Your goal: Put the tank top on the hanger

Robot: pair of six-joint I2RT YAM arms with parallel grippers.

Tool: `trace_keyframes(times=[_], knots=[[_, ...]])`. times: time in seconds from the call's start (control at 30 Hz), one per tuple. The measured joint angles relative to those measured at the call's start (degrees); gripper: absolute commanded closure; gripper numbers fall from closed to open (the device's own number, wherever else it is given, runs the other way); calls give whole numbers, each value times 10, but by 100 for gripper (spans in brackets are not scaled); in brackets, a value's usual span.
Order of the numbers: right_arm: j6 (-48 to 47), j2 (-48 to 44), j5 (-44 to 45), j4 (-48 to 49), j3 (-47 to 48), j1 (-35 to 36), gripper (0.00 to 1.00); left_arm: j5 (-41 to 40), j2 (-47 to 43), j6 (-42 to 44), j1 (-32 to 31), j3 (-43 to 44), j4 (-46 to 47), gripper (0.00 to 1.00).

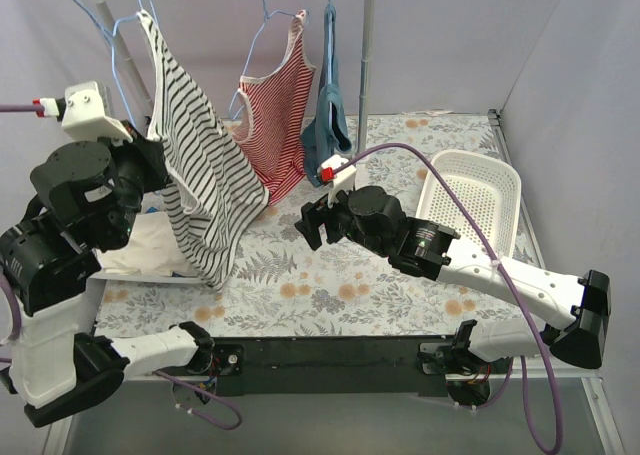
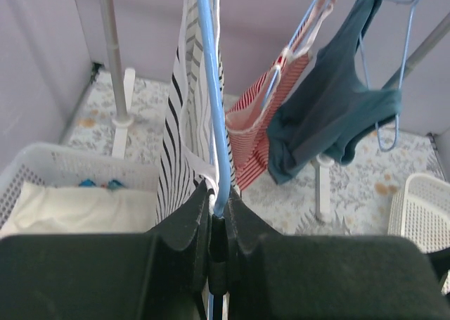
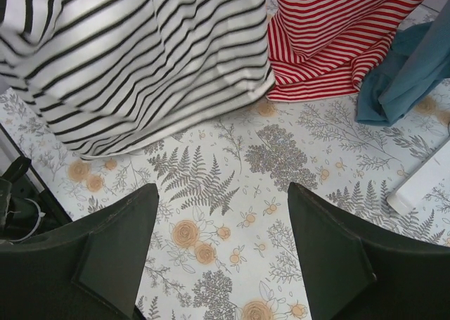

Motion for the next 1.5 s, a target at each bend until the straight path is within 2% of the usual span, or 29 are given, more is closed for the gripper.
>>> trace_keyframes(times=[0.17, 0.5, 0.7, 0.87, 1.13, 1.23, 1.5], knots=[[3, 0, -2, 0, 0, 0, 19, -22, 59, 63, 0, 69, 50, 100], [3, -1, -1, -4, -9, 0, 19, -68, 76, 166, 0, 67, 164, 100], [5, -1, -2, -5, -9, 0, 20, -94, 55, 226, 0, -16, 266, 100], [8, -2, -4, -3, -16, 0, 20, -95, 38, 270, 1, -122, 356, 100], [18, -8, -7, -8, -28, 0, 20, -92, 68, 296, 6, -147, 429, 100], [19, -16, -7, -7, -32, 0, 20, -71, 73, 291, 35, -154, 440, 100], [21, -28, -7, -10, -39, 0, 21, 85, 85, 217, 223, -203, 428, 100]])
